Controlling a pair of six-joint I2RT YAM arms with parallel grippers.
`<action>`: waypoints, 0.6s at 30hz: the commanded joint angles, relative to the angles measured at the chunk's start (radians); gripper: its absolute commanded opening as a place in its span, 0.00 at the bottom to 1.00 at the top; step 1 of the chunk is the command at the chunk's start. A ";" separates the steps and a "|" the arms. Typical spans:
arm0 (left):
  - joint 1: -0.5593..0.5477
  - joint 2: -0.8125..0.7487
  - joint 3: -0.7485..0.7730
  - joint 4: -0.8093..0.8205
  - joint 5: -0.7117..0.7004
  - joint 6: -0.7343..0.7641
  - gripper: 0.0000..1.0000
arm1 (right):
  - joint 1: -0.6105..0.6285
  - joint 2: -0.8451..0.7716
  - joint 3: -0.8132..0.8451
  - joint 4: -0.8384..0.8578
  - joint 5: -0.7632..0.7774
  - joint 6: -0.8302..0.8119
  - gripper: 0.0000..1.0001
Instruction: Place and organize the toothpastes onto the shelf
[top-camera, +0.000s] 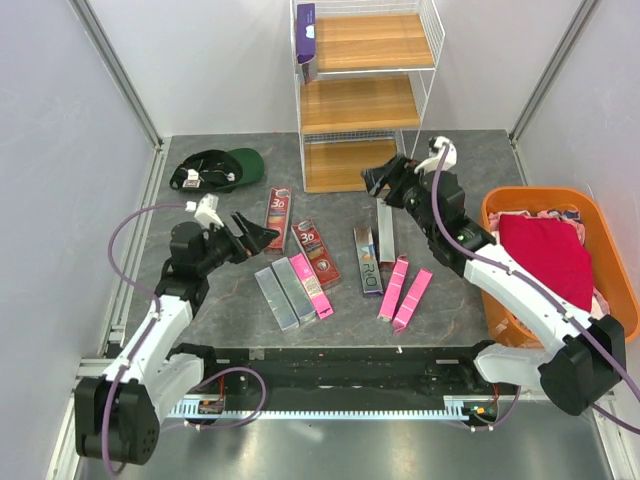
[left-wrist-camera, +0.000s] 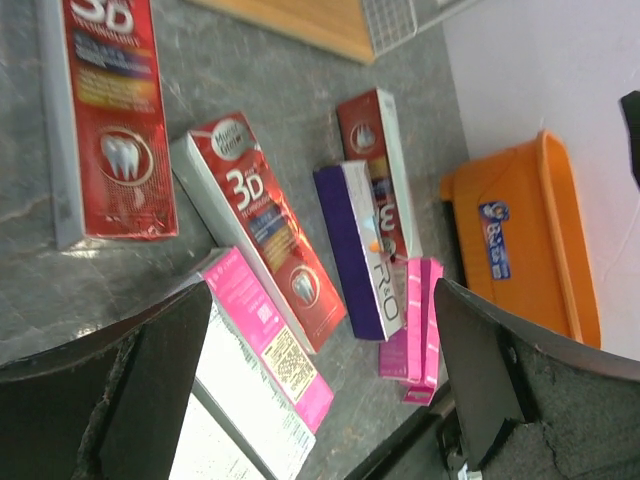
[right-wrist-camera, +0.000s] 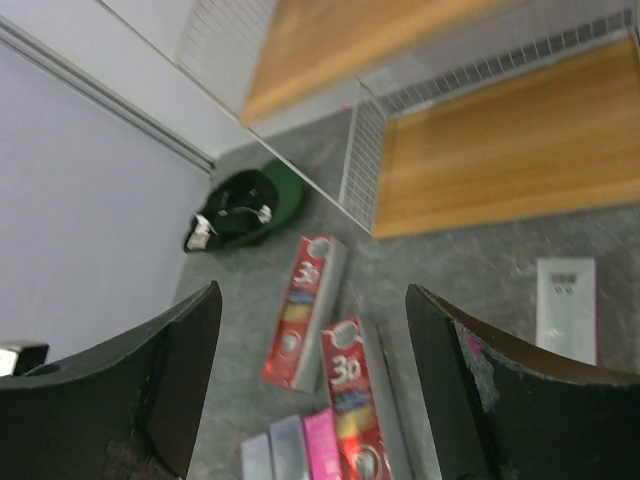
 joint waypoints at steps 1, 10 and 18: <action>-0.090 0.098 0.062 0.075 -0.053 0.020 1.00 | 0.003 -0.055 -0.116 -0.057 -0.013 -0.027 0.82; -0.294 0.381 0.218 0.107 -0.077 0.001 1.00 | 0.002 -0.173 -0.325 -0.119 0.018 -0.031 0.83; -0.451 0.654 0.418 0.014 -0.120 0.025 0.97 | 0.003 -0.265 -0.397 -0.198 0.035 -0.042 0.83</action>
